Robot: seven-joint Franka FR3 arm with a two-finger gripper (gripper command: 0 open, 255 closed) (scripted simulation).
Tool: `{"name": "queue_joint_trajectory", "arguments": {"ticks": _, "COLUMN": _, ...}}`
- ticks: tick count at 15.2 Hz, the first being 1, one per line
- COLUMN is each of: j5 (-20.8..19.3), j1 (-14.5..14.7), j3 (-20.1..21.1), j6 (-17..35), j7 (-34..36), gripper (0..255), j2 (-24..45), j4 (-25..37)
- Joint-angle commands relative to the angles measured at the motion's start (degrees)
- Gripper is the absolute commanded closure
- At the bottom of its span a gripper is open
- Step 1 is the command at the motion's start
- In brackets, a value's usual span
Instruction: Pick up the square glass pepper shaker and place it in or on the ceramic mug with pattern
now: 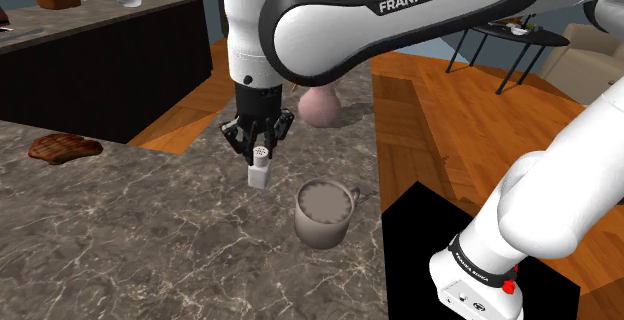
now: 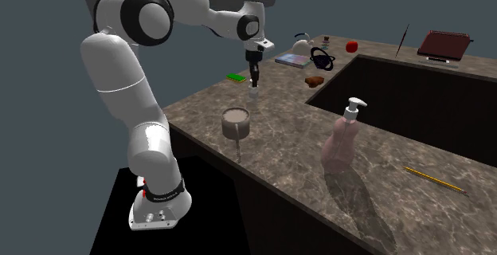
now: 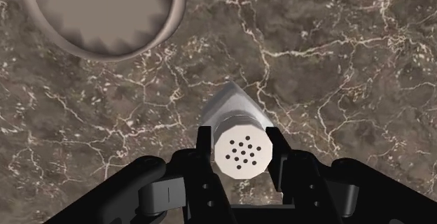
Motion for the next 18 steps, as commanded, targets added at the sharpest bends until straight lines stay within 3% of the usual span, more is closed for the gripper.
{"name": "queue_joint_trajectory", "arguments": {"ticks": 1, "j5": 0.00, "j1": -0.05, "j3": -0.07, "j6": -1.46, "j7": -0.03, "gripper": 255, "j2": -0.07, "j4": 1.37}}
{"name": "queue_joint_trajectory", "arguments": {"ticks": 10, "j5": 0.35, "j1": -0.20, "j3": -0.43, "j6": -7.96, "j7": -0.32, "gripper": 255, "j2": -1.00, "j4": 7.06}}
{"name": "queue_joint_trajectory", "arguments": {"ticks": 18, "j5": 7.90, "j1": 0.70, "j3": -7.21, "j6": -12.43, "j7": -9.40, "gripper": 255, "j2": -20.76, "j4": -7.28}}
